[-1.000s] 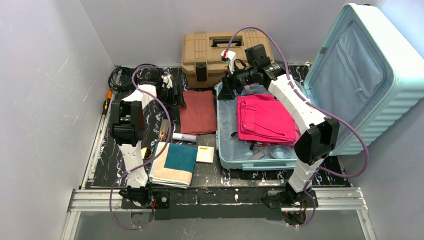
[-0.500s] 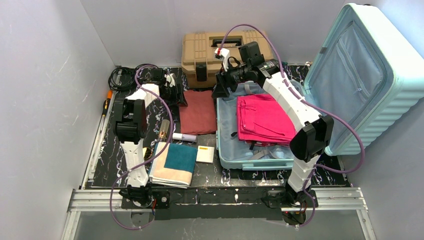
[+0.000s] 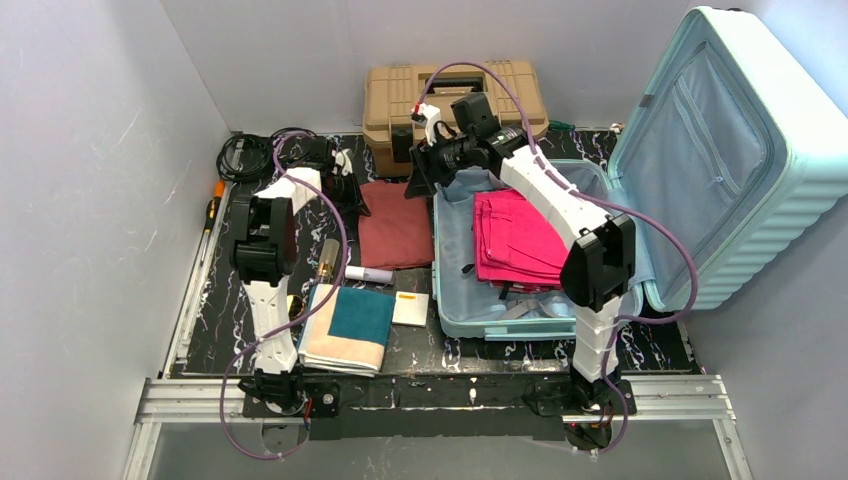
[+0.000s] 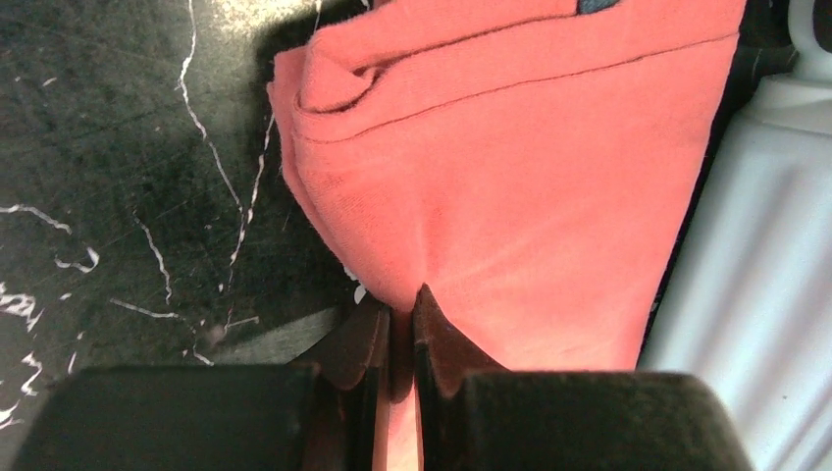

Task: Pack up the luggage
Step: Move the clothes to the center of the board, then pick up the clothes at the center of the board.

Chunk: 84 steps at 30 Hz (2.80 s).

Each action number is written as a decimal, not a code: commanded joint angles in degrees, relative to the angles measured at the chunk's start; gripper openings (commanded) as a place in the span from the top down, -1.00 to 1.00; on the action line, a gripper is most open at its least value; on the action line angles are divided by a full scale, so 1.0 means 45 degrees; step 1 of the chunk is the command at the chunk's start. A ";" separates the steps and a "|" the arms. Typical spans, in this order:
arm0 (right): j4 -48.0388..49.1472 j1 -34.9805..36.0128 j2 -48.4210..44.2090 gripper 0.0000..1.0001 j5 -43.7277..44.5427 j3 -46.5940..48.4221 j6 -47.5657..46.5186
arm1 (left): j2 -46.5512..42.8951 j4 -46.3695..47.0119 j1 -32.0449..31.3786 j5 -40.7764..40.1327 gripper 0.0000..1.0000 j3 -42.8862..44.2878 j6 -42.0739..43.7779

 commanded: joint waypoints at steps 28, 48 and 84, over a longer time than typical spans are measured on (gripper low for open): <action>0.2681 0.3085 0.5690 -0.67 0.5584 0.3900 0.4682 | -0.0557 -0.1754 0.2573 -0.4505 1.00 0.0696 0.3202; 0.3799 0.2406 0.7267 -0.73 0.4021 0.3749 0.7207 | -0.2668 -0.2254 0.2573 -0.3965 -0.97 0.1309 0.3130; 0.5900 0.0818 0.5815 -0.48 -0.0029 0.4017 0.9026 | -0.8959 0.0684 -0.0992 -0.1730 -0.97 -0.6302 0.7106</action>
